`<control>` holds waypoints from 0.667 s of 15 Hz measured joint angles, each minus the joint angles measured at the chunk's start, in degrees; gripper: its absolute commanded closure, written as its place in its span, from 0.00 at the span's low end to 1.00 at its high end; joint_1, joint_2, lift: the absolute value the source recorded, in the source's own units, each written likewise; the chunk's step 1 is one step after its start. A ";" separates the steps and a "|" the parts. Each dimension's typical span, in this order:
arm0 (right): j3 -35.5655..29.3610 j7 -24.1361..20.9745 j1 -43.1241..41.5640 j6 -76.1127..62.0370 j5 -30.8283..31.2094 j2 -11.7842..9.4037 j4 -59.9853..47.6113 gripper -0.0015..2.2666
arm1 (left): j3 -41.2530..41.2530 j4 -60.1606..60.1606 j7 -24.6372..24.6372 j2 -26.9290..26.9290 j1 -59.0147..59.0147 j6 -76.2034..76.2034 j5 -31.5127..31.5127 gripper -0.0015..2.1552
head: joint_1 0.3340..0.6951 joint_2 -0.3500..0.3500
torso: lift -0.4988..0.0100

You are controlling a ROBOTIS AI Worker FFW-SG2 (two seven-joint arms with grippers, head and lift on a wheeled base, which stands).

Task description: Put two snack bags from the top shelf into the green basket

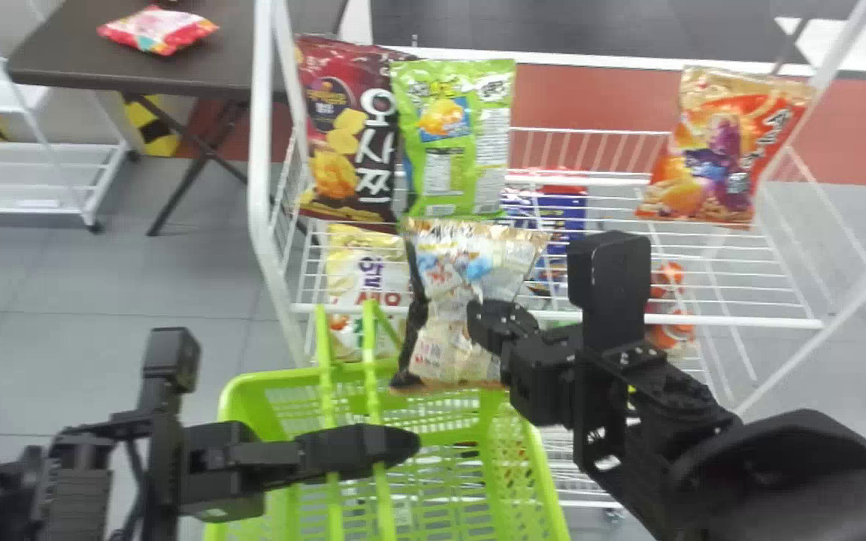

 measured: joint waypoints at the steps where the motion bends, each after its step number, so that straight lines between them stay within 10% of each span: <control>1: 1.52 -0.19 0.00 2.34 -0.03 -0.17 -0.37 0.98 | 0.07 0.01 -0.06 -0.06 0.02 0.00 -0.02 0.99 | 1.00 0.60 | 0.98; 3: 3.82 -0.90 0.19 6.16 -0.01 -0.67 -0.59 0.96 | 0.30 0.01 -0.13 -0.11 0.03 0.00 -0.07 0.99 | 1.00 0.65 | 0.98; 4: 4.76 -1.20 0.60 7.34 0.03 -1.04 -0.45 0.80 | 0.36 0.04 -0.17 -0.12 0.04 0.00 -0.08 0.99 | 1.00 0.66 | 0.98; 5: 5.37 -1.18 0.98 7.99 0.11 -1.41 -0.14 0.29 | 0.37 0.07 -0.22 -0.13 0.04 0.00 -0.08 0.99 | 1.00 0.67 | 0.98; 6: 5.89 -1.06 1.23 8.47 0.21 -1.94 0.25 0.00 | 0.37 0.10 -0.25 -0.17 0.04 0.00 -0.08 0.99 | 1.00 0.68 | 0.98; 10: 3.42 -0.45 1.47 5.53 -0.27 -2.62 0.53 0.03 | 0.38 0.17 -0.49 -0.30 0.22 0.00 -0.09 0.99 | 1.00 0.63 | 0.98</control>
